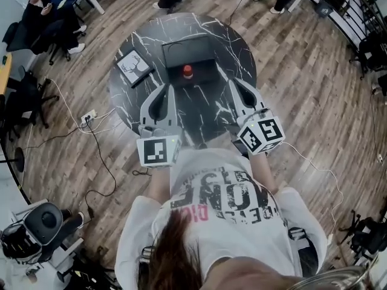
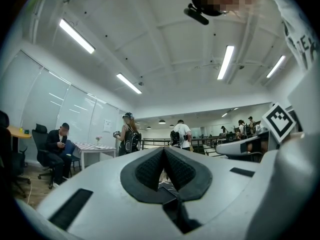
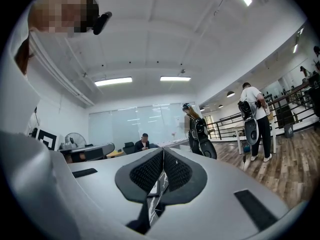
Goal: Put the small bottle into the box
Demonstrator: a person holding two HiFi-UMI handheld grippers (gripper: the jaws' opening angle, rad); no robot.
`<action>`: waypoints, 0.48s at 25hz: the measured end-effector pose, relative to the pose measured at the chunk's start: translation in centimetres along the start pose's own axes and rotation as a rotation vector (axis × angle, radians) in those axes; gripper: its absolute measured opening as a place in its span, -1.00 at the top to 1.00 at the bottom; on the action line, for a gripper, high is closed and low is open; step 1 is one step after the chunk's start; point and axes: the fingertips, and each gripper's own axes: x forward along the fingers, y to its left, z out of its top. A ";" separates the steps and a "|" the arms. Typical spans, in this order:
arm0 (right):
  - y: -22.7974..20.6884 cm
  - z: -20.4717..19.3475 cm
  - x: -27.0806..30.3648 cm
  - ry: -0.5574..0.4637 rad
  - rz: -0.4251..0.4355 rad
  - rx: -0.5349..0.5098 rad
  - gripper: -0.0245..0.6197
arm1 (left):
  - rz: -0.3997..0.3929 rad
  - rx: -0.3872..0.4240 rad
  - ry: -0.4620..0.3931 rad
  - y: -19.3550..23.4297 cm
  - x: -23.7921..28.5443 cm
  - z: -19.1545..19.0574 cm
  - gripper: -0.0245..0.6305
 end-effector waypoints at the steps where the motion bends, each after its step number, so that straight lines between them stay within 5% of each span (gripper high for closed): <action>1: 0.1 0.0 -0.2 0.002 -0.001 0.000 0.92 | 0.003 -0.002 0.001 0.0 -0.3 0.0 0.91; 12: 1.5 0.4 -1.9 0.014 0.019 -0.024 0.92 | 0.011 -0.026 -0.008 -0.5 -2.9 0.4 0.91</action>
